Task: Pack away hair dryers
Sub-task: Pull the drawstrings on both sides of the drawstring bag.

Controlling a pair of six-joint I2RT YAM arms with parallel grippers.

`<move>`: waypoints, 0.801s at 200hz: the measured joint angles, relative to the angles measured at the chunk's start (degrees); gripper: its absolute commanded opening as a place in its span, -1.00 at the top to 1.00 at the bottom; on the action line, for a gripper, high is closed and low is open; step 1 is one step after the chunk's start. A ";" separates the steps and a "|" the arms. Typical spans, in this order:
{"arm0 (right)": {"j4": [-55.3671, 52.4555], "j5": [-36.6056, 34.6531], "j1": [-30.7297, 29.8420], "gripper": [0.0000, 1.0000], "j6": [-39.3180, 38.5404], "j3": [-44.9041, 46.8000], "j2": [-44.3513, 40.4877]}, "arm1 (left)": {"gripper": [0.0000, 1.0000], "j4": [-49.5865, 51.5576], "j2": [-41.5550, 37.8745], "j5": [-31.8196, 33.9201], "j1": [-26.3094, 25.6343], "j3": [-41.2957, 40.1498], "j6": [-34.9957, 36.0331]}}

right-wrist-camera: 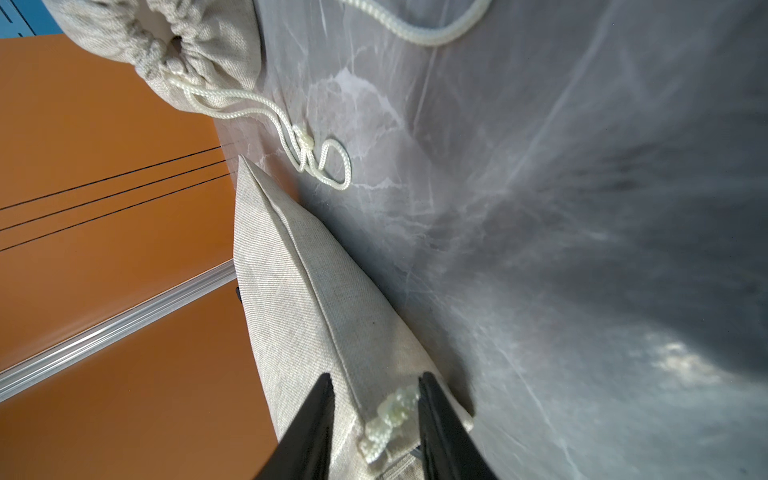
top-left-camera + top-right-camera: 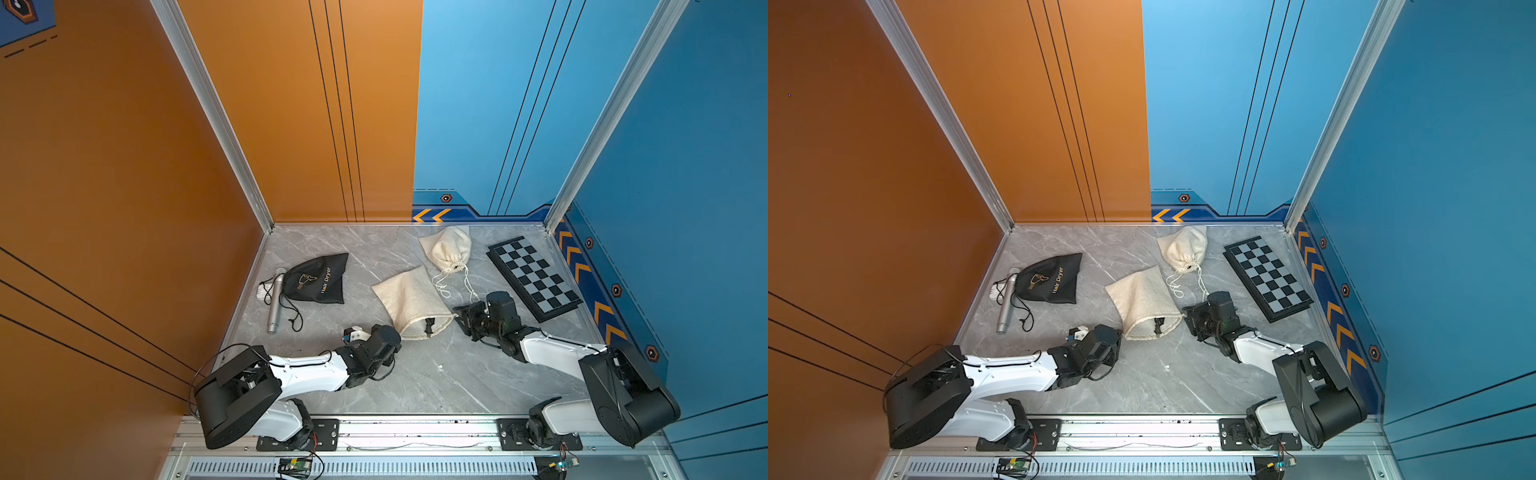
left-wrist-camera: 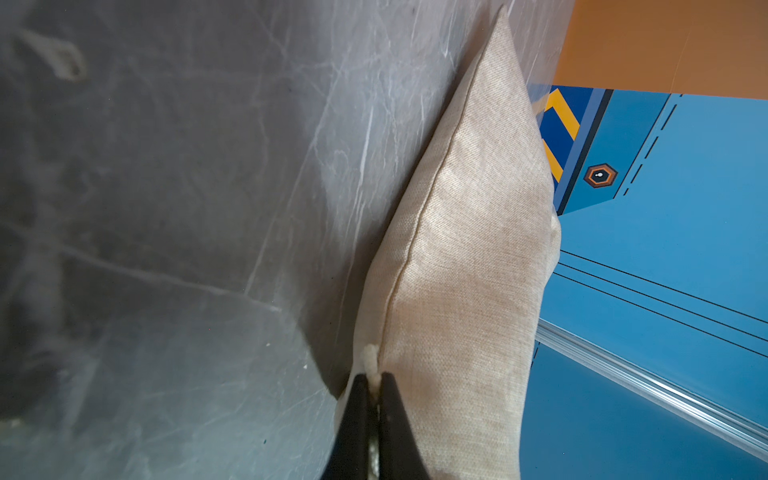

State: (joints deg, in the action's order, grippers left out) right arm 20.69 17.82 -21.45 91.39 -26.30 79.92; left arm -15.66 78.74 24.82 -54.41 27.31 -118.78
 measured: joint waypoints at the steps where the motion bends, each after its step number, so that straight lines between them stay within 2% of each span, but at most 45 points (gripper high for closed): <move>1: 0.00 0.00 -0.02 0.38 0.02 0.00 0.00 | 1.00 0.00 0.00 0.00 0.00 0.00 0.00; 38: -0.04 -0.37 -0.33 0.60 0.52 0.00 -0.15 | 1.00 -0.02 0.00 -0.22 0.00 0.00 0.48; 72: -0.04 -1.40 -0.35 1.00 0.42 0.00 -0.17 | 1.00 0.00 -0.11 -0.31 0.00 0.00 0.90; 120: -2.14 -3.06 -0.26 1.00 -1.64 -0.44 -3.76 | 1.00 0.04 -4.26 -0.50 1.55 0.00 4.70; 139: -6.05 -3.82 0.55 1.00 -4.39 -2.51 -7.52 | 1.00 0.96 -7.65 -1.86 4.76 0.28 8.31; 160: -10.67 -4.20 3.28 1.00 -8.48 -6.40 -11.63 | 1.00 4.66 -12.57 -4.00 10.67 2.51 14.12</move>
State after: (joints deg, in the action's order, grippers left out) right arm 10.02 13.63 -18.17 82.91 -32.71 68.29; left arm -11.00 66.17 20.82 -43.75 29.82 -104.66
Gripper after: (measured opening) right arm 0.053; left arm 0.059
